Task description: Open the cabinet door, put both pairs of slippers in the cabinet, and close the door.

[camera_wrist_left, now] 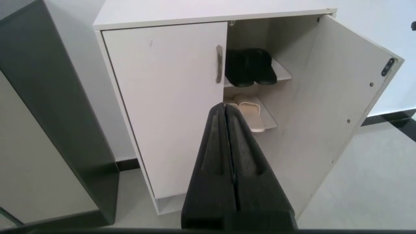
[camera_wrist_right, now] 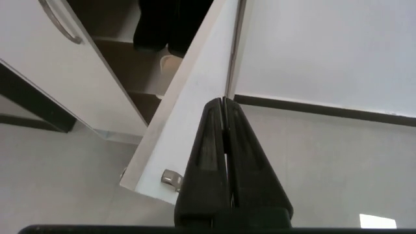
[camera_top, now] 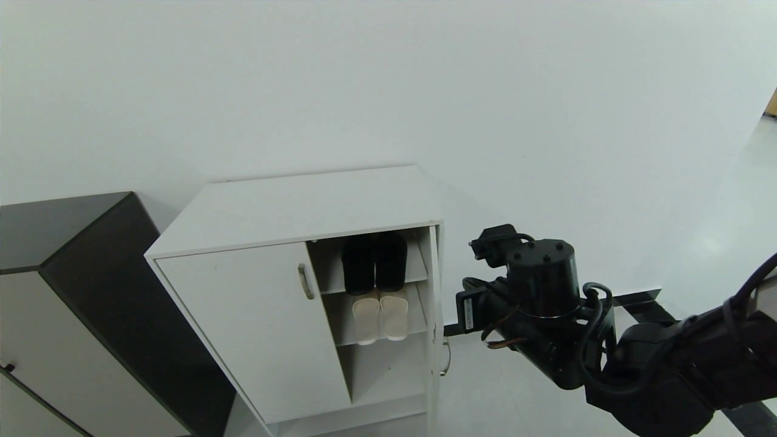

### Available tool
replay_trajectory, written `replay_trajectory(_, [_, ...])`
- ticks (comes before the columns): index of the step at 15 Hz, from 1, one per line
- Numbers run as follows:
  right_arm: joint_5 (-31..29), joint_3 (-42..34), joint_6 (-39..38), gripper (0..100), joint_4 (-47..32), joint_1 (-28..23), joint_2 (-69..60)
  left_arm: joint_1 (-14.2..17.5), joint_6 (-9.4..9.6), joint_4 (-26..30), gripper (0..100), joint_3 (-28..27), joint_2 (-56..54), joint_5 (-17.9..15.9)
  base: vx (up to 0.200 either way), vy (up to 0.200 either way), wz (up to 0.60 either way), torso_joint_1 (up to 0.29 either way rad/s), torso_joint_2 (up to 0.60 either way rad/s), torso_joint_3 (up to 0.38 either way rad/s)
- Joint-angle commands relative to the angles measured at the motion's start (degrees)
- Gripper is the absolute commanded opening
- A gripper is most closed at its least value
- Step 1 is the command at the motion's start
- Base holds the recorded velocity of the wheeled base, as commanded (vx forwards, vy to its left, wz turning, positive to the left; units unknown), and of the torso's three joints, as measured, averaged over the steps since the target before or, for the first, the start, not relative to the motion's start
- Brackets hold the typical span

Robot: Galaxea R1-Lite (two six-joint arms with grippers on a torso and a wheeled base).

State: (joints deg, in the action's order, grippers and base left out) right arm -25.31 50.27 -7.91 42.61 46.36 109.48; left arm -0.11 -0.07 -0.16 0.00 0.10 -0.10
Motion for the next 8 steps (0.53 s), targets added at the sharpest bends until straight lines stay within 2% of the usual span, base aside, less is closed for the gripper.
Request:
replay_trajectory(1, [-0.1,-0.6,0.5,0,0.5,0.0,0.1,-0.1,-0.01,0.0,0,0.0,0.0,0.0,0.000,0.000,0.00,0.000,0.00,0.000])
replay_trajectory(6, [-0.1,-0.6,0.7,0,0.6,0.0,0.1,0.0,-0.01,0.0,0,0.0,0.0,0.0,0.000,0.000,0.60,0.002,0.00,-0.001])
replay_trajectory(8, [0.3,-1.1,0.7,0,2.0,0.0,0.1,-0.1,-0.01,0.0,0,0.0,0.0,0.0,0.000,0.000,0.00,0.000,0.00,0.000])
